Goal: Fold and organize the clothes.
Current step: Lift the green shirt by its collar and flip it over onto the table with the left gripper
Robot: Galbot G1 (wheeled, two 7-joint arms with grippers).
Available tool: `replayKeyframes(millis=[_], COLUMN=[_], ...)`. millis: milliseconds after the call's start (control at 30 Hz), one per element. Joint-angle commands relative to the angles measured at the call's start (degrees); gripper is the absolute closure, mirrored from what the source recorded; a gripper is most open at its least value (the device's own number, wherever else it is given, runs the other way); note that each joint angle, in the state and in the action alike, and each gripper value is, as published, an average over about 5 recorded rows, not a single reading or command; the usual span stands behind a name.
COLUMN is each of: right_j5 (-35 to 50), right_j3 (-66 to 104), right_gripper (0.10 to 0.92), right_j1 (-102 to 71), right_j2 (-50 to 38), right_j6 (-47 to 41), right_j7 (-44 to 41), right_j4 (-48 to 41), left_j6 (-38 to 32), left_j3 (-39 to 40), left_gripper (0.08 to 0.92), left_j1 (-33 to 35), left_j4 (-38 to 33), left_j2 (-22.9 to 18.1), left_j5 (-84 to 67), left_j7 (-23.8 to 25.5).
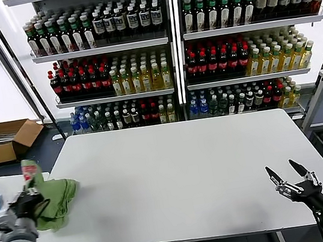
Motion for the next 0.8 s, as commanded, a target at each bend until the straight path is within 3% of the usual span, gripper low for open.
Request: replayKeyframes(millis=[33,233,467,633,800], right_j5=[-0.9,-2.4,-4.3,-4.2,-2.6], right_j3=[0.8,1.0,-0.5,-4.1,-7.9], right_gripper=[0.203,0.203,0.203,0.203,0.203], right_j1=[-2.1,-4.4,-4.9,-2.6,0.6], right_j2=[2.0,3.7,3.4,1.4,-2.1], right_j6=[-0.1,-0.2,-1.6,-4.5,-6.0], right_j7=[0.1,0.3,2.4,6.7,9.4], right_j4=[1.5,3.3,4.2,5.5,5.1], left_j6=[4.8,7.5,6.1,3.2,1.7], left_j3=[32.5,40.9,42.7,42.7,43.3], left_gripper=[0.863,0.863,0.863,0.863,0.863], left_j1=[-15.4,-21.8,-22.9,-23.0,-22.7], left_j4=[-1.9,7.6,18.0,19.6,18.5], left_j2=[-9.0,-17.1,-21.9,-23.4,-25.0], left_j5=[1.3,1.7,3.4,1.6,-3.8], left_j7=[-5.0,-7.5,-6.3,-2.4,-2.4])
